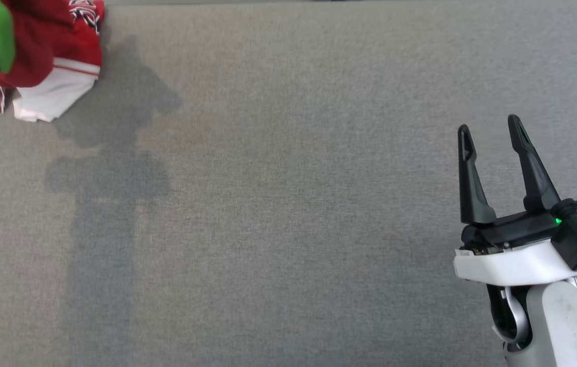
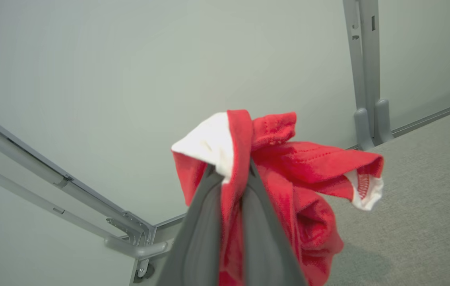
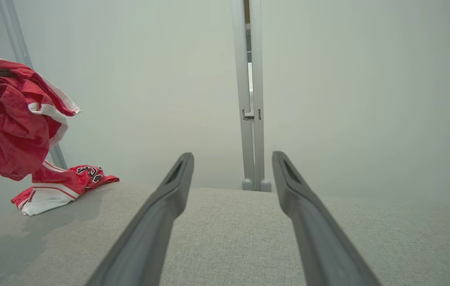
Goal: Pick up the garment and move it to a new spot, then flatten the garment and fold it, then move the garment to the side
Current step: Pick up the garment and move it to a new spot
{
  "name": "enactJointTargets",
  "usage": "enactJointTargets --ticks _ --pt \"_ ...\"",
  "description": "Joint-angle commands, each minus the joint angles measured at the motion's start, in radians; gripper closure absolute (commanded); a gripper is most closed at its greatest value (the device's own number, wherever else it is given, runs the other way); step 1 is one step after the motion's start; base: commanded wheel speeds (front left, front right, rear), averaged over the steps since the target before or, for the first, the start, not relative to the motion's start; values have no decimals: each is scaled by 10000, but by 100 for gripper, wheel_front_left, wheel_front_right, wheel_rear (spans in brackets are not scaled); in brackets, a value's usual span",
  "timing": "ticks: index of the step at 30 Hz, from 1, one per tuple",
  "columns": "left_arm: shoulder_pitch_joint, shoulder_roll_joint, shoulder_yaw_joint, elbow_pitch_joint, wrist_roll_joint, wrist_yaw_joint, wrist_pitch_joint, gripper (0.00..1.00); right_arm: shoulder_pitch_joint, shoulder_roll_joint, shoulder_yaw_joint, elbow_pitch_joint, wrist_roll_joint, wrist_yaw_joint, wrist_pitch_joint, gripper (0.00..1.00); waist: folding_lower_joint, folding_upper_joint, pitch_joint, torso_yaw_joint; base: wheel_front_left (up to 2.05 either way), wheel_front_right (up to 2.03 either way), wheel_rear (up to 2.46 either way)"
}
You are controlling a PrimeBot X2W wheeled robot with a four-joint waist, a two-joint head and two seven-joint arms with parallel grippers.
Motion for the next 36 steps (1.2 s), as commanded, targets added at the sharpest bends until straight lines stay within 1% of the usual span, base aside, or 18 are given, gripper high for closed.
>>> enactJointTargets --ticks 1,6,9,12,16,20,25,31,33,34,35,36 --pt "-205 -91 -157 -263 -114 -12 56 100 193 -23 -70 51 57 -10 -31 0 0 0 -870 -470 0 0 0" --pt "-390 -482 -867 -1448 -291 -13 300 100 491 -23 -327 118 211 -10 -30 0 0 0 -1404 -922 0 0 0" --pt "-294 -851 -1302 -2145 -455 -13 359 100 611 -25 -459 106 291 -10 -31 0 0 0 -1542 -1249 0 0 0" --pt "51 -1180 -1754 -2681 -631 -13 339 100 690 -20 -478 102 343 -8 -31 0 0 0 -1494 -1591 0 0 0" --pt "627 -1771 -2322 -3178 -853 -12 157 100 604 -22 -446 113 413 -10 -31 0 0 0 -1216 -2075 0 0 0" --pt "1483 -2346 -2629 -3043 -1042 146 -270 100 425 -22 -386 40 541 -8 -31 0 0 0 -753 -2573 0 0 0" --pt "2597 -2949 -2947 -2409 -1142 405 -882 100 240 -19 -407 60 682 -10 -31 0 0 0 -114 -3070 0 0 0" --pt "3598 -3689 -3222 -1353 -1305 587 -1655 100 80 -17 -389 138 867 -10 -31 0 0 0 364 -3361 0 0 0" --pt "3774 -3934 -3327 -994 -1193 665 -1977 100 71 -17 -329 194 902 -10 -31 0 0 0 412 -3388 0 0 0" --pt "3863 -4060 -3383 -844 -1153 678 -2117 97 67 -19 -308 227 901 -10 -31 0 0 0 424 -3394 0 0 0" --pt "3972 -4230 -3418 -680 -1172 682 -2276 82 53 -20 -299 277 914 -10 -31 0 0 0 429 -3393 0 0 0" --pt "4057 -4355 -3445 -566 -1209 660 -2387 58 44 -20 -284 315 919 -10 -31 0 0 0 422 -3385 0 0 0"
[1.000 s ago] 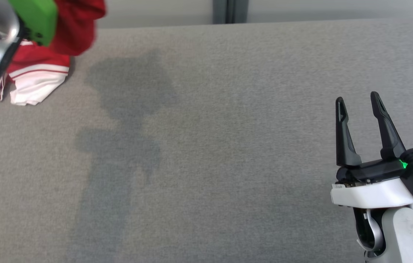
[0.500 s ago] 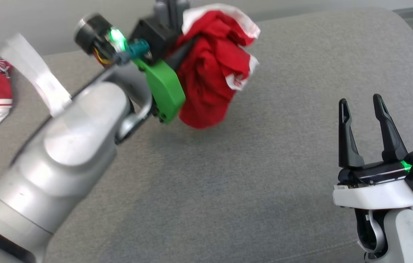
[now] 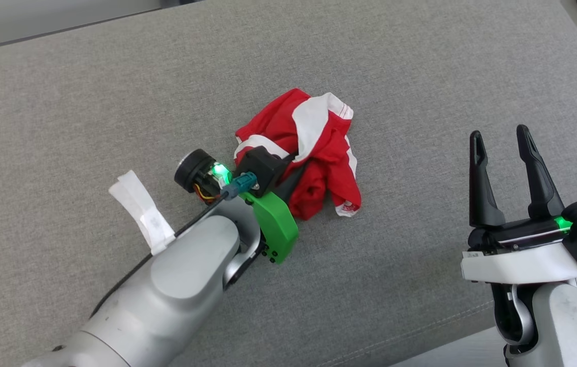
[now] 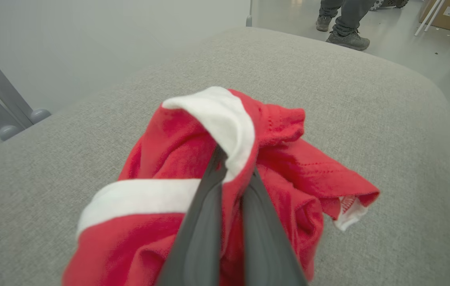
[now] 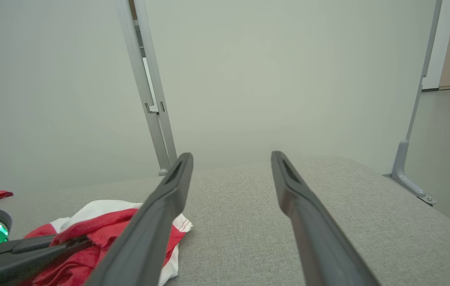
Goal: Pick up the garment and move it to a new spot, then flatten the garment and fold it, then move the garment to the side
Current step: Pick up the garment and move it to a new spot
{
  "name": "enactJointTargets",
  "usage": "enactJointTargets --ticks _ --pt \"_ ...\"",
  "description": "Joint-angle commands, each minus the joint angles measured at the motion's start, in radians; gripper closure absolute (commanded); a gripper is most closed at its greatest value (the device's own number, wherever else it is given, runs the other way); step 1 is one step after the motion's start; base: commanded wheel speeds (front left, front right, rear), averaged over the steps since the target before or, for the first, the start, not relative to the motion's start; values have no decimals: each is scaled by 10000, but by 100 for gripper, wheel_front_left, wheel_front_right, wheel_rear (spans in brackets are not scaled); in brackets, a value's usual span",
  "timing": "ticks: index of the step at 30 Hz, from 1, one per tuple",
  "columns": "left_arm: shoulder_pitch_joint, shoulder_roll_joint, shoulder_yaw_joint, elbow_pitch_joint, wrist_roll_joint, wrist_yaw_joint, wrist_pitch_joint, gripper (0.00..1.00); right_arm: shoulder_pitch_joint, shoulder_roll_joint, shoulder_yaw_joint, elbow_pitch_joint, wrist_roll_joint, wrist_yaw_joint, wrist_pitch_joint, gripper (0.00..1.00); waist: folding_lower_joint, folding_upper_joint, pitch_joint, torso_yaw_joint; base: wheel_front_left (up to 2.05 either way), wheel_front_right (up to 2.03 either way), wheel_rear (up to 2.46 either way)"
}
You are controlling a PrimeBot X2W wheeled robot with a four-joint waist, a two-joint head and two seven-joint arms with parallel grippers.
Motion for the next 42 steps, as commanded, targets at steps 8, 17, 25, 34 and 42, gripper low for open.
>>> enactJointTargets --ticks 8,17,25,34,42 --pt "462 -542 180 466 -141 108 -646 0 -15 -15 -54 289 -89 -8 -31 0 1 -1 -214 224 0 0 0" --pt "981 -310 1011 -506 -29 275 -743 0 236 -18 -235 621 -357 -8 -31 0 1 -1 -981 949 0 0 0" --pt "2621 389 2817 -1874 261 946 -737 0 637 -21 -490 1170 -911 -8 -31 0 1 -1 -1798 1672 0 0 0" --pt "5270 733 5417 -3330 878 1546 -738 0 819 -18 -760 1552 -1159 -8 -31 0 1 -1 -2219 2090 0 0 0" --pt "7461 285 7525 -4387 1636 1551 -739 0 1025 -19 -713 1902 -966 -8 -31 0 1 -1 -2363 2203 0 0 0"
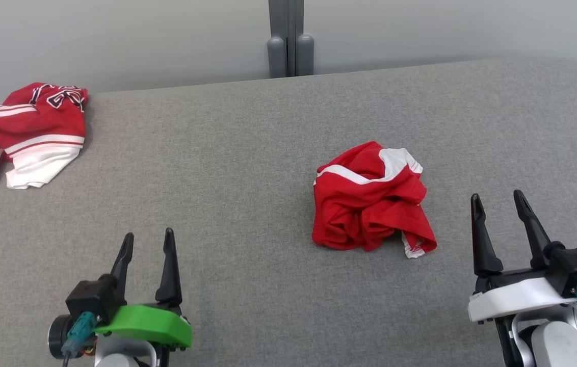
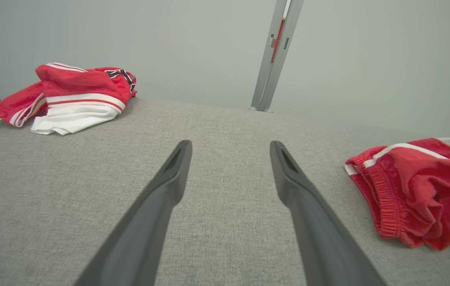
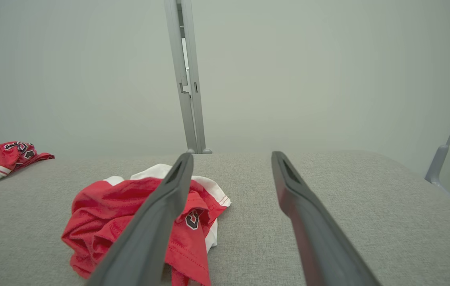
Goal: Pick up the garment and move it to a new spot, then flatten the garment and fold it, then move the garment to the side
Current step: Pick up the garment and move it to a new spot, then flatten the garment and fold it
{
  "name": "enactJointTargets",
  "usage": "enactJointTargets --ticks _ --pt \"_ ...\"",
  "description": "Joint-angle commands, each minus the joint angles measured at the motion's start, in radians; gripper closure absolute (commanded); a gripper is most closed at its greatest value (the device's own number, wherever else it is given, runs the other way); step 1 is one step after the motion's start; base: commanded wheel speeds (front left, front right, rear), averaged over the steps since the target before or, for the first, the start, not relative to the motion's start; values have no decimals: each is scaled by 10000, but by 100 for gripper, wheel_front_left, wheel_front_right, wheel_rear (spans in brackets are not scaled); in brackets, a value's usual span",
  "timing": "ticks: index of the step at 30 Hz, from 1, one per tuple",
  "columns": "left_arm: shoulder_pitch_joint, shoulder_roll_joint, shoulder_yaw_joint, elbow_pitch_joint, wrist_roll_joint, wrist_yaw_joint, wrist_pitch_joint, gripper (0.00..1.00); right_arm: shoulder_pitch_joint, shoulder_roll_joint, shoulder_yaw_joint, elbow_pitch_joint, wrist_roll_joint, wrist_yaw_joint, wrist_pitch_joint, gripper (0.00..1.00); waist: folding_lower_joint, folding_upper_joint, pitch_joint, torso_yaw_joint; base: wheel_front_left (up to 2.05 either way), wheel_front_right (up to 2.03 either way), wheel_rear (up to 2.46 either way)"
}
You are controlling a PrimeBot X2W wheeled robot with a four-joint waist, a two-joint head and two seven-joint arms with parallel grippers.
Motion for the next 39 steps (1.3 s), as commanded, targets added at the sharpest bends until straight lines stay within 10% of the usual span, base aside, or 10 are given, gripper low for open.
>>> enactJointTargets --ticks 1,39 --pt "314 -99 216 -139 257 -58 -8 0 141 -24 30 91 75 -10 -31 0 1 0 -46 21 0 0 0" --pt "1061 -1148 2044 -64 1999 -1332 -9 0 20 -25 466 793 400 -10 -31 0 1 0 -9 -51 0 0 0"
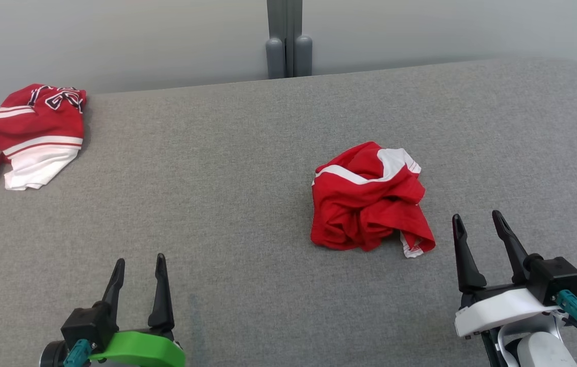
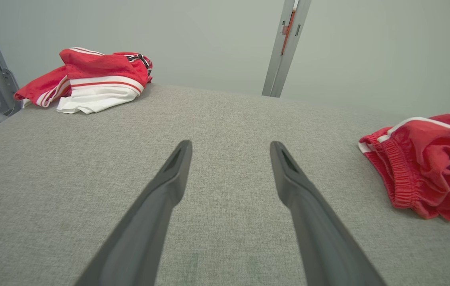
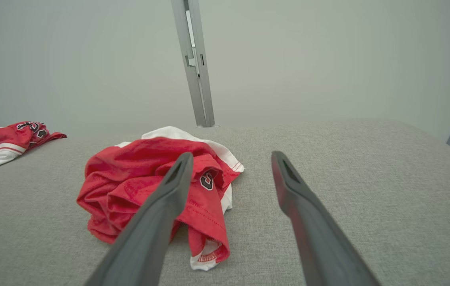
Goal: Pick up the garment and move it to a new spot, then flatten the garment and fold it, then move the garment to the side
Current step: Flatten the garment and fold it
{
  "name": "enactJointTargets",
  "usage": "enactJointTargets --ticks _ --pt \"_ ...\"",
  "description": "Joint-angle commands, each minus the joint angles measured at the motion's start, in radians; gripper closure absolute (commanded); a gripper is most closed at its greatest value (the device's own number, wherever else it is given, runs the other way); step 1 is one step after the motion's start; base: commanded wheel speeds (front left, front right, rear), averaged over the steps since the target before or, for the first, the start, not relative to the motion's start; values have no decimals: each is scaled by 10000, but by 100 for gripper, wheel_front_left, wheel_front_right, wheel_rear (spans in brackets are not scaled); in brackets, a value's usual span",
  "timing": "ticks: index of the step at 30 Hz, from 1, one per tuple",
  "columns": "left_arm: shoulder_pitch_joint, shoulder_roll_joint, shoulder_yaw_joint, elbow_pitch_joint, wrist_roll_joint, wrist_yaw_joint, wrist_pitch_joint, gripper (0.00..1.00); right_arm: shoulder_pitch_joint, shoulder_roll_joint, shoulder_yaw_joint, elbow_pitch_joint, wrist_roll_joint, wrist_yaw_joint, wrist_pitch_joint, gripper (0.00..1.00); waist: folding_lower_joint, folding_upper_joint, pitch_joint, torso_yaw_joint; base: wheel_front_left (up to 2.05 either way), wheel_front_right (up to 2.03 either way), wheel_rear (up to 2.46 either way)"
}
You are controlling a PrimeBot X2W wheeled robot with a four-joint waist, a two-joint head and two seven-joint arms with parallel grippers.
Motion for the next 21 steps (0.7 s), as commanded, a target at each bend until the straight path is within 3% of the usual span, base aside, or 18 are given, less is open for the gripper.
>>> enactJointTargets --ticks 1,5,11,15,21 --pt "-116 -1 52 1 108 -59 -9 0 -115 -25 -13 -56 21 -10 -31 0 0 0 46 -21 0 0 0" --pt "-423 -11 -130 78 269 -185 -9 0 -177 -25 -45 -110 13 -10 -31 0 0 0 187 -56 0 0 0" --pt "-1615 -10 -1227 646 878 -606 71 0 -393 -24 77 -165 12 -10 -31 0 0 0 548 -249 0 0 0" --pt "-2789 3 -2213 1400 1069 -832 609 0 -558 -25 165 -155 71 -10 -31 0 0 0 815 -573 0 0 0" --pt "-4276 34 -3645 2490 447 -934 1648 0 -767 -22 219 -179 193 -10 -31 0 0 0 1274 -1324 0 0 0"
